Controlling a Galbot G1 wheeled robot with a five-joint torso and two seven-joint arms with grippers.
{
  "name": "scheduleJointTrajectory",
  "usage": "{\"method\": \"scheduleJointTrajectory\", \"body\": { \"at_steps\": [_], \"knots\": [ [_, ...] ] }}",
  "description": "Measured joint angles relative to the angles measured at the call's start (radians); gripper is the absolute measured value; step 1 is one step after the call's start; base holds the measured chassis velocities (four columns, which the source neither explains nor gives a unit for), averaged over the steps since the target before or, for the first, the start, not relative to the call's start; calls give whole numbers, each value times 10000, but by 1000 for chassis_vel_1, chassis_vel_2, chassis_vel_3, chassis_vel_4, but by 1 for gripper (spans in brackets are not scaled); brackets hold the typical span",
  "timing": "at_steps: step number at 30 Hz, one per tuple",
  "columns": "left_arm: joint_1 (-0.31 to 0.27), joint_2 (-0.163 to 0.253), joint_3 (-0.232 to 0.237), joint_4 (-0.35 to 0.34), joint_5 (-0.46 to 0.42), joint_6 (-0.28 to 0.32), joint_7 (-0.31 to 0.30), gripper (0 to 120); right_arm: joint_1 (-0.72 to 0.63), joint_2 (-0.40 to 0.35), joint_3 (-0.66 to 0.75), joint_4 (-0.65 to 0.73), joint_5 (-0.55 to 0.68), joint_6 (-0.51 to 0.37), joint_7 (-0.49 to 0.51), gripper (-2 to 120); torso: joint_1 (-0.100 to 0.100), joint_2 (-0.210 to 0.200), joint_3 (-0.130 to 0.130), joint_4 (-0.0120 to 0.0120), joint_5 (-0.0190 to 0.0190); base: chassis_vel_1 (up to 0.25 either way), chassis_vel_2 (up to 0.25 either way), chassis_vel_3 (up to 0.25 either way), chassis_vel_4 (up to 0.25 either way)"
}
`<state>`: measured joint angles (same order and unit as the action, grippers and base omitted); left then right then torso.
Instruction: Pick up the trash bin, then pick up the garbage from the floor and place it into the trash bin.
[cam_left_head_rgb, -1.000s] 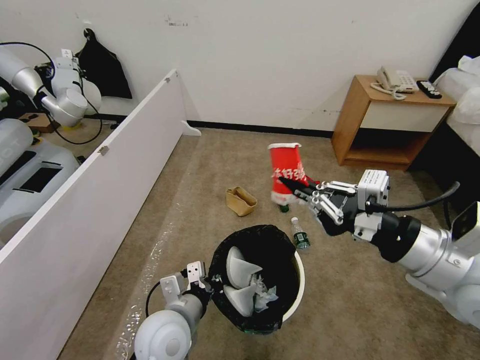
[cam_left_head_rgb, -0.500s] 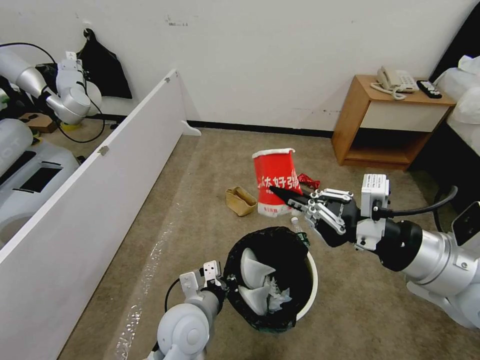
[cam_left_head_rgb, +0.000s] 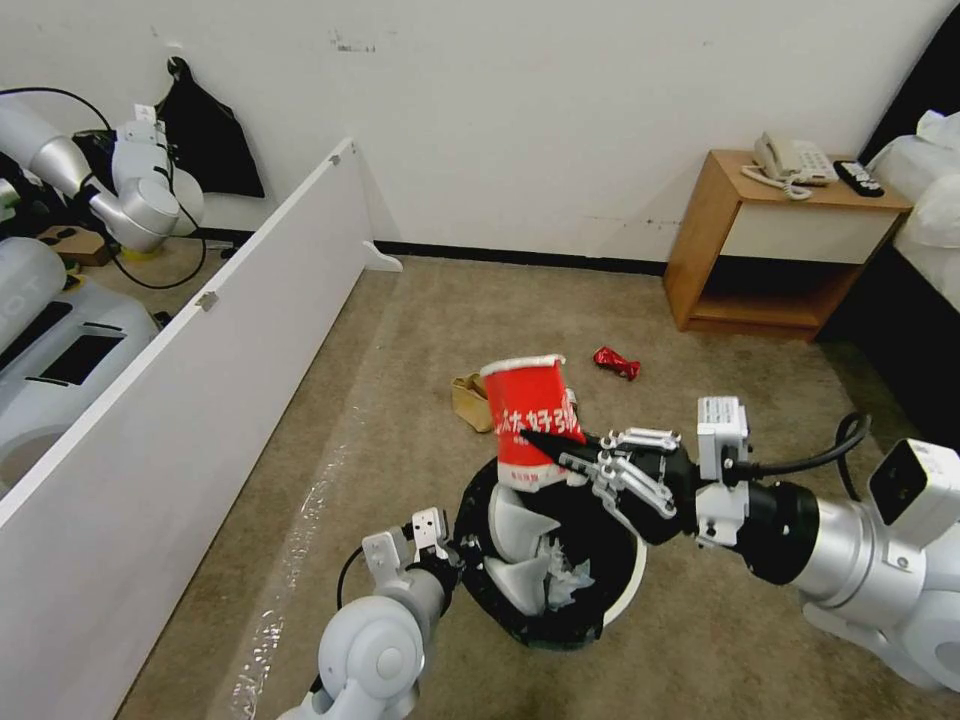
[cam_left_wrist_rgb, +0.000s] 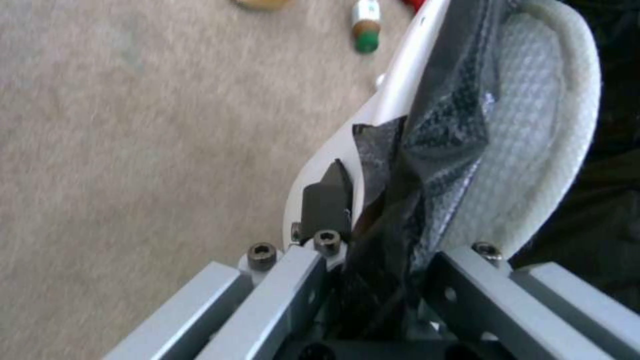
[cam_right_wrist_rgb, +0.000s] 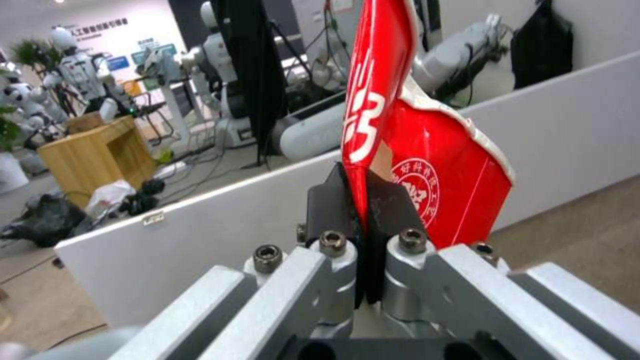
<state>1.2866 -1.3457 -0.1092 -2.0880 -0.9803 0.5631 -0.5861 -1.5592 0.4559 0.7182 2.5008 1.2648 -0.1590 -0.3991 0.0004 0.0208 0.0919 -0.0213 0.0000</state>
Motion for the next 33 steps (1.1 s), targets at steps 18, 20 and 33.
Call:
{"method": "scheduleJointTrajectory", "body": {
  "at_steps": [18,20,33],
  "knots": [
    [-162,-59,-109,-566,-179,104,-168,1,-880,242,-73,-6,-992,-99,-498,0,0,0,0,-1,-1,0,0,0,0],
    [-125,-41,-109,-709,-179,133,-158,1,-1020,281,-114,-6,-1191,-100,-597,0,0,0,0,-1,-2,0,0,0,0],
    [271,274,-237,-1246,-476,178,-149,1,-579,680,-720,-680,-2000,74,-812,0,0,0,0,0,-1,0,0,0,0]
  ]
}}
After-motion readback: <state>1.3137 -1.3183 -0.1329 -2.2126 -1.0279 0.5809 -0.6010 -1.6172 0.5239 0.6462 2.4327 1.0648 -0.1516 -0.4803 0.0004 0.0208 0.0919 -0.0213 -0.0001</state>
